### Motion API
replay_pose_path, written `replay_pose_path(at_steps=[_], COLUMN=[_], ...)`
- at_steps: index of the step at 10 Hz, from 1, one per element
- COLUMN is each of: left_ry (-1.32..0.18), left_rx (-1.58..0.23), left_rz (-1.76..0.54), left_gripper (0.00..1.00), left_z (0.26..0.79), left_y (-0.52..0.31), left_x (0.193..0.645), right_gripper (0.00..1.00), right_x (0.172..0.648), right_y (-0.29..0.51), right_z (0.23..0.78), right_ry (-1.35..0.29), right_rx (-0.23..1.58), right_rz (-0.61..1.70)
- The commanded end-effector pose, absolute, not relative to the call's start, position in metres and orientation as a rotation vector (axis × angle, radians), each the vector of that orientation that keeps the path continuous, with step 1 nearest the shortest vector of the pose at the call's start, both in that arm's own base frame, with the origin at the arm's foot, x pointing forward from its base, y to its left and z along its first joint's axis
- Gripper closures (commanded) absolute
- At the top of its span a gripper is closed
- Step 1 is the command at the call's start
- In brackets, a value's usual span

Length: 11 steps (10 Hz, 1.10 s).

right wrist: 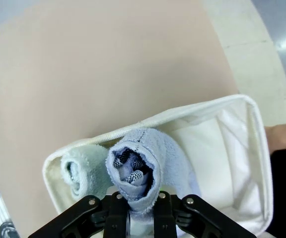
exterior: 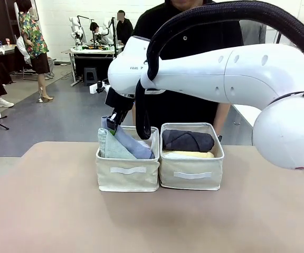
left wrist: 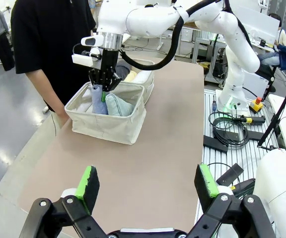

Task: Sort the towels based on their folding style.
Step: Pick up another triangle-folded towel from the table and place it in the left Fabric basket.

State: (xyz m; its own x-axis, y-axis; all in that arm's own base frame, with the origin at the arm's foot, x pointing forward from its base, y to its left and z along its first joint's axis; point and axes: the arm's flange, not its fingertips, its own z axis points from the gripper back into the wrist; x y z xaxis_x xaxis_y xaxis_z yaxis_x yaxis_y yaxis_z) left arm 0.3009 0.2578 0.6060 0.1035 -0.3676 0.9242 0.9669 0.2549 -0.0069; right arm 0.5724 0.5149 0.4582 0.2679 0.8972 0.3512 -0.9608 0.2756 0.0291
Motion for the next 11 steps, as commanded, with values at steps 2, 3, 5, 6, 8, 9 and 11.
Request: replay_pose_path(at_steps=[2, 3, 5, 6, 8, 9, 11], left_ry=[-1.022, -1.022, -1.022, -1.022, -1.022, -1.022, -1.022], left_rx=[-0.776, -0.776, -0.776, -0.776, -0.776, -0.776, -0.776], left_rz=[-1.156, -1.156, -1.156, -1.156, -1.156, -1.156, -1.156], left_gripper=[0.0, 0.0, 0.0, 0.0, 0.0, 0.0, 0.0], left_z=[0.607, 0.607, 0.607, 0.607, 0.607, 0.607, 0.607], left_y=[0.259, 0.259, 0.259, 0.259, 0.259, 0.259, 0.259], left_x=[0.3, 0.3, 0.3, 0.3, 0.3, 0.3, 0.3], right_gripper=[0.83, 0.83, 0.83, 0.83, 0.83, 0.83, 0.63], right_x=[0.586, 0.587, 0.587, 0.587, 0.587, 0.587, 0.587], right_y=[0.533, 0.535, 0.536, 0.536, 0.536, 0.537, 0.537], right_z=[0.447, 0.443, 0.443, 0.443, 0.442, 0.442, 0.443], right_ry=[-0.201, -0.193, -0.203, -0.204, -0.209, -0.21, -0.213], right_rx=[0.25, 0.255, 0.255, 0.261, 0.249, 0.251, 0.26], right_rz=[1.303, 1.307, 1.335, 1.332, 1.342, 1.352, 1.364])
